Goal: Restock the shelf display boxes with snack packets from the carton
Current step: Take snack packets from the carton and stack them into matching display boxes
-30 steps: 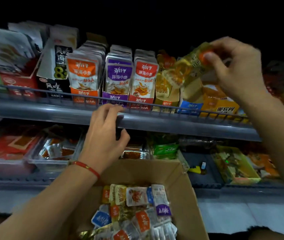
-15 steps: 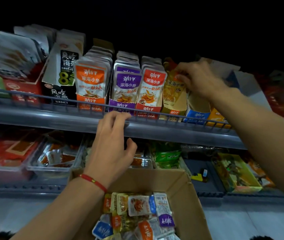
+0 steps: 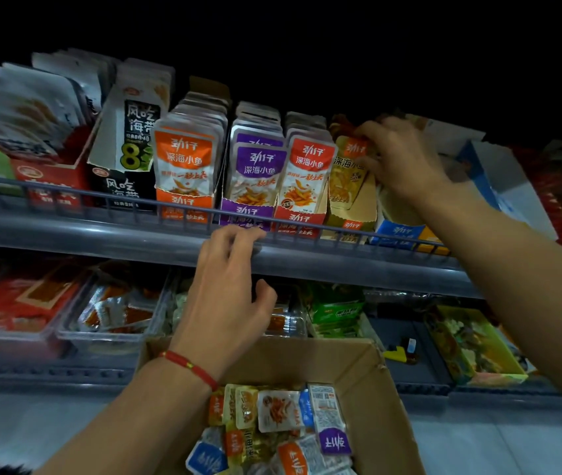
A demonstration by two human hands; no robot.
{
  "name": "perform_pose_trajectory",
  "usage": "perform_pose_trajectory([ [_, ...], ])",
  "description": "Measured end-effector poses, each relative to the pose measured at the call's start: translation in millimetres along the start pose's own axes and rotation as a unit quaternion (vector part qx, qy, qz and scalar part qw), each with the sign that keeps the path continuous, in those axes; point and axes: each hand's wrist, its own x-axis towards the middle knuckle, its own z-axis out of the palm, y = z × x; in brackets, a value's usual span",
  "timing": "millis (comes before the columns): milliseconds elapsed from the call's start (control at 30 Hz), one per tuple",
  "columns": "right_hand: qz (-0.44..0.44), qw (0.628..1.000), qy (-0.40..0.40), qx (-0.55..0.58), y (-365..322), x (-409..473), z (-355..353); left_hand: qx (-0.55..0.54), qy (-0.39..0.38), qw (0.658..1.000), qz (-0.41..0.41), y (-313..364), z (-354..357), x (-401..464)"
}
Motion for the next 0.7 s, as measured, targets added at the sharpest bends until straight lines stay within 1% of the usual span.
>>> perform_pose_trajectory([
  [267,0.047,0.999,0.010,0.020,-2,5,13,0.006,-0.007,1.000,0.006,-2,6,-1],
  [567,0.059,0.998,0.016,0.000,2,4,17,0.015,-0.006,1.000,0.011,-6,9,-1],
  [633,0.046,0.998,0.034,0.001,3,-3,14,0.020,-0.010,1.000,0.009,-7,11,-2],
  [700,0.033,0.997,0.071,0.015,4,-17,8,0.022,-0.016,1.000,0.016,-7,13,-5],
])
